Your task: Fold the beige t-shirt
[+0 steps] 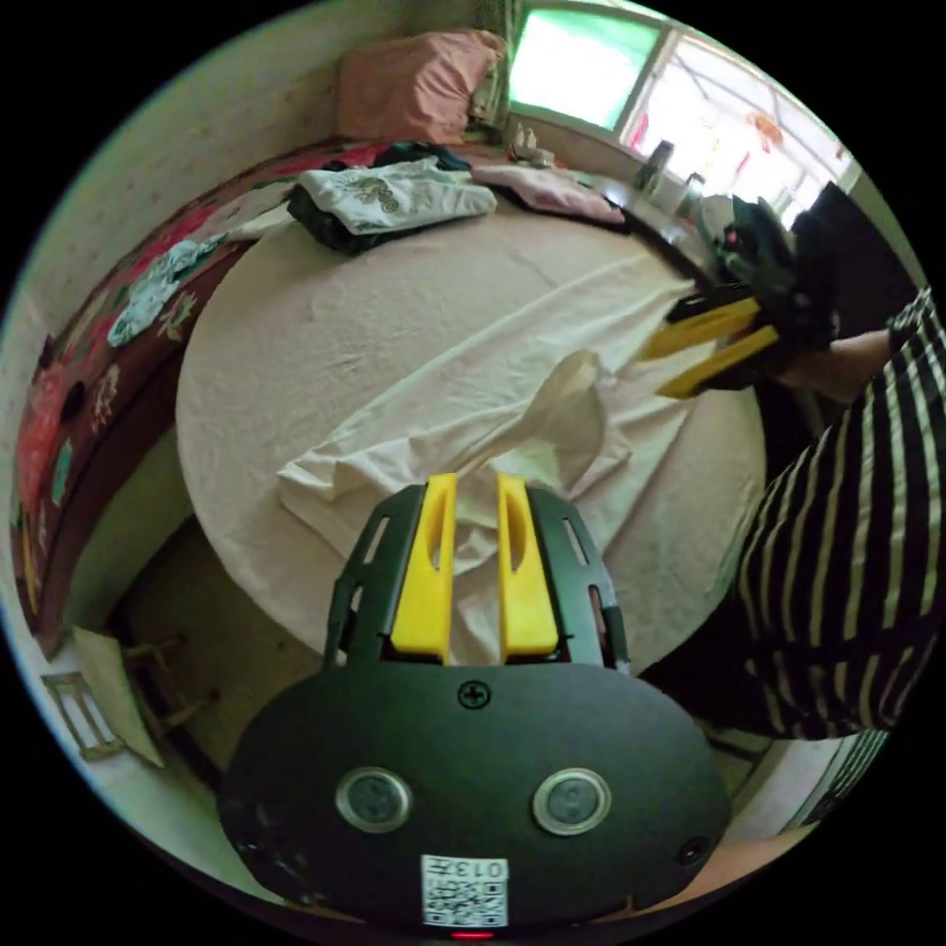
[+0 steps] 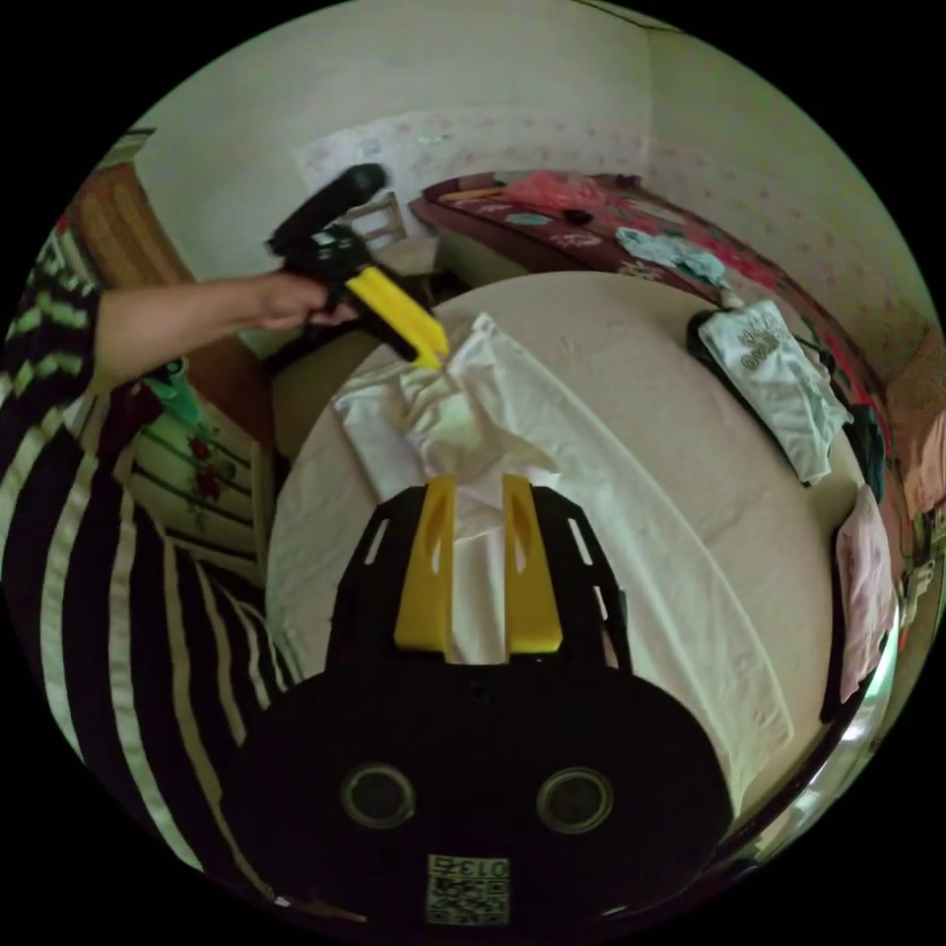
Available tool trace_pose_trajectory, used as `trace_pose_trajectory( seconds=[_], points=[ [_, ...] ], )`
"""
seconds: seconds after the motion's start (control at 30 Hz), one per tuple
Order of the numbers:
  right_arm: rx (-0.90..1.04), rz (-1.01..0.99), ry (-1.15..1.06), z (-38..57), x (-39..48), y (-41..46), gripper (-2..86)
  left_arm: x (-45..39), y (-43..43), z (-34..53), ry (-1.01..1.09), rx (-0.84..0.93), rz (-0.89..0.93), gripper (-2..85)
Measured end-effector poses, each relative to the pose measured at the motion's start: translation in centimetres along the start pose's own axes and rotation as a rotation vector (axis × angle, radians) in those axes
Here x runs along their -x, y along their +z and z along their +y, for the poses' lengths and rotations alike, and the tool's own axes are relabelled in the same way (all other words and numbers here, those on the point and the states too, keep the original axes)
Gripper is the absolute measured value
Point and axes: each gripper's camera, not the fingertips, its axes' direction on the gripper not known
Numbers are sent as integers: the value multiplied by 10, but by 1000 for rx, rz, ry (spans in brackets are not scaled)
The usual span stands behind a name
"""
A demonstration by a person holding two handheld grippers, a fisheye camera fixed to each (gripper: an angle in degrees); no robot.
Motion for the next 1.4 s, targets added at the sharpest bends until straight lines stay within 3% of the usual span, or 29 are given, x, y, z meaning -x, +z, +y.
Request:
trace_pose_trajectory(
  seconds=[0.13, 0.27, 0.33, 0.43, 0.6, 0.87, 1.13, 1.27, 1.4],
  points=[
    [48, -7, 59, -16, -31, 19, 98, 1, 10, 4, -87, 10, 61, 85],
    [137, -94, 68, -23, -39, 41, 46, 7, 30, -3, -156, 68, 91, 22],
    [136, -71, 45, -23, -34, 38, 30, 4, 35, -5, -112, 136, 50, 11],
    [67, -33, -10, -14, -23, 23, 26, -6, 15, 4, -40, 61, 34, 4],
    [8, 0, -61, 15, -7, 17, 51, -29, -29, 25, 57, -70, 50, 0],
    [151, 60, -169, 44, 13, 31, 117, -73, 8, 32, 86, 50, 165, 0],
    [57, 195, -592, 23, 75, 43, 132, -60, -1, 41, 64, 43, 159, 2],
    [88, 153, -615, 7, 71, 62, 121, -49, -11, 42, 116, 55, 211, 4],
    [103, 177, -663, -3, 63, 72, 39, -17, -21, 44, 23, 3, 265, 3]
  ],
)
